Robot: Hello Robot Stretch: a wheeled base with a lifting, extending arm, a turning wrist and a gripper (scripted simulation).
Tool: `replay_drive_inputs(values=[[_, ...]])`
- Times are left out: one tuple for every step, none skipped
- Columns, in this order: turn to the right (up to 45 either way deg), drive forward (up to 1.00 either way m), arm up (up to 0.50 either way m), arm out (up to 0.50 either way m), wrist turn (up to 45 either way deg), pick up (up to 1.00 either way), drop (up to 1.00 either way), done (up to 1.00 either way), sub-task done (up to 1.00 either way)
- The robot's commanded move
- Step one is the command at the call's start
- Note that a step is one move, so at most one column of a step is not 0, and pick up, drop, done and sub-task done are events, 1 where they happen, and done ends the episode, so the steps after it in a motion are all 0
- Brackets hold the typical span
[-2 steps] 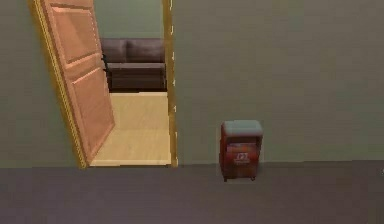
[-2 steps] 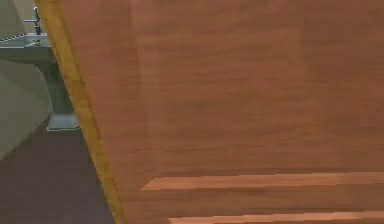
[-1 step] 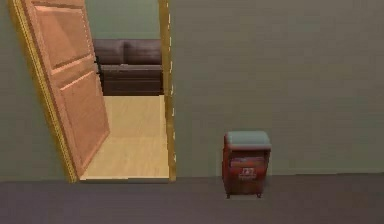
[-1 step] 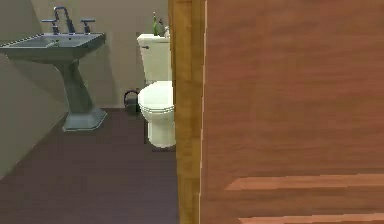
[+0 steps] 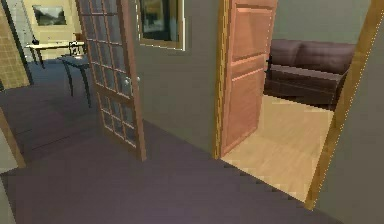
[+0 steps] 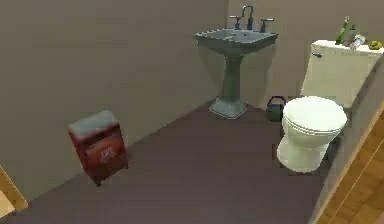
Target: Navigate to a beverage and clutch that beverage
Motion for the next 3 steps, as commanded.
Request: replay_drive_inputs(values=[[-15.0, 0.00, 0.00, 0.00, 0.0, 0.00, 0.00, 0.00, 0.00], [0.0, 0.55, 0.00, 0.00, 0.0, 0.00, 0.00, 0.00, 0.00], [-24.0, 0.00, 0.00, 0.00, 0.0, 0.00, 0.00, 0.00, 0.00]])
